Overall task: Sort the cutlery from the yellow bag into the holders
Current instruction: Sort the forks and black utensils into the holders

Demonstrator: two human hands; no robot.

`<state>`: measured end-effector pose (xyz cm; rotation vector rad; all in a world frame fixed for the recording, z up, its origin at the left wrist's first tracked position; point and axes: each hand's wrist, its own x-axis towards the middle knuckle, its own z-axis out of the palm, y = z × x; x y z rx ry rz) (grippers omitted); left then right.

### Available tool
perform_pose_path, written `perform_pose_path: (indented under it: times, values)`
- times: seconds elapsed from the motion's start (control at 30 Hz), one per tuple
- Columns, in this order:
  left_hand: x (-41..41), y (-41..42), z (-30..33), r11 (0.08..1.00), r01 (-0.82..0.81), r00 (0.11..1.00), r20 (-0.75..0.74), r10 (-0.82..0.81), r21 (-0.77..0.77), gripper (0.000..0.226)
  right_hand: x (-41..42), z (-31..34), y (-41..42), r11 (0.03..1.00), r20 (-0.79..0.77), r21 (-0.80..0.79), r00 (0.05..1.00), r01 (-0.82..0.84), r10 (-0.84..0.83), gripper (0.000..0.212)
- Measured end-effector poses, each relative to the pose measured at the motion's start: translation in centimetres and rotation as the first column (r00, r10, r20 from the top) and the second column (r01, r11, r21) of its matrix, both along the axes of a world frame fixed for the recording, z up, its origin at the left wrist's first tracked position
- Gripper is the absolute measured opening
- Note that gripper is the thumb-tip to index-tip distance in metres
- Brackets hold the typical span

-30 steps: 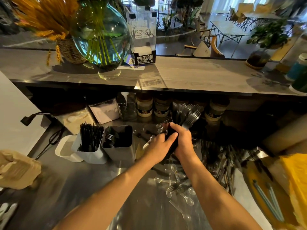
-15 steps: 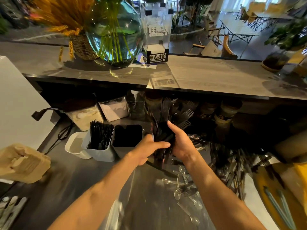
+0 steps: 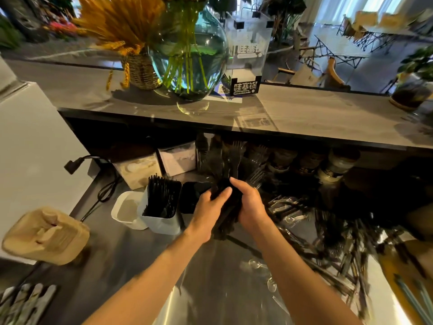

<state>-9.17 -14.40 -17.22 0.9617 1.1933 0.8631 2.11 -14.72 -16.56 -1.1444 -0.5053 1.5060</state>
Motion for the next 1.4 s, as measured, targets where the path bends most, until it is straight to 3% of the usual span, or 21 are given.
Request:
perform_pose_path:
  times: [0.1, 0.17, 0.23, 0.3, 0.33, 0.4, 0.53, 0.8, 0.9, 1.4]
  values:
    - [-1.3, 0.6, -0.3, 0.998, -0.028, 1.0, 0.005, 0.029, -0.054, 0.04, -1.2, -0.2, 0.6, 1.0, -0.013, 0.001, 1.0, 0.019, -0.019, 0.035]
    - [-2.1, 1.0, -0.2, 0.997, -0.043, 0.999, 0.004, 0.044, -0.072, 0.045, -2.1, -0.4, 1.0, 0.998, -0.021, -0.002, 0.998, 0.063, -0.063, 0.036]
    - [-2.8, 1.5, -0.8, 0.998, -0.028, 1.0, -0.013, 0.027, -0.058, 0.058, -3.0, -0.7, 1.2, 0.992, -0.027, -0.029, 0.992, 0.12, -0.121, 0.046]
    - [-3.5, 1.9, -0.8, 0.999, -0.044, 0.998, -0.045, 0.043, -0.023, 0.027, -3.6, -0.8, 1.5, 0.987, -0.044, -0.079, 0.988, 0.143, -0.147, 0.053]
    - [-3.8, 1.9, -0.8, 0.998, -0.063, 0.997, -0.051, 0.062, -0.019, 0.017, -3.7, -0.8, 1.6, 0.986, -0.044, -0.087, 0.989, 0.14, -0.144, 0.046]
    - [-4.2, 2.1, -0.8, 0.994, -0.105, 0.994, -0.046, 0.103, -0.039, 0.02, -4.0, -0.5, 1.6, 0.99, -0.06, -0.078, 0.99, 0.119, -0.124, 0.032]
    - [-4.4, 2.2, -0.5, 0.987, -0.131, 0.99, 0.029, 0.135, -0.097, 0.011, -4.6, -0.3, 2.0, 0.984, -0.054, -0.098, 0.987, 0.147, -0.152, 0.03]
    - [-3.4, 2.3, -0.3, 0.992, -0.119, 0.987, -0.118, 0.113, -0.04, 0.014, -5.7, -0.5, 2.9, 0.986, 0.05, -0.069, 0.988, 0.15, -0.146, 0.03]
    - [-3.5, 2.1, -0.4, 0.991, -0.135, 0.981, -0.143, 0.132, -0.013, 0.026, -5.6, -0.9, 2.8, 0.986, 0.047, -0.065, 0.987, 0.156, -0.153, 0.029]
    - [-3.3, 1.2, 0.1, 0.929, -0.298, 0.947, 0.053, 0.317, -0.219, 0.017, -4.7, -0.6, 2.5, 0.936, 0.019, -0.172, 0.951, 0.307, -0.309, 0.052]
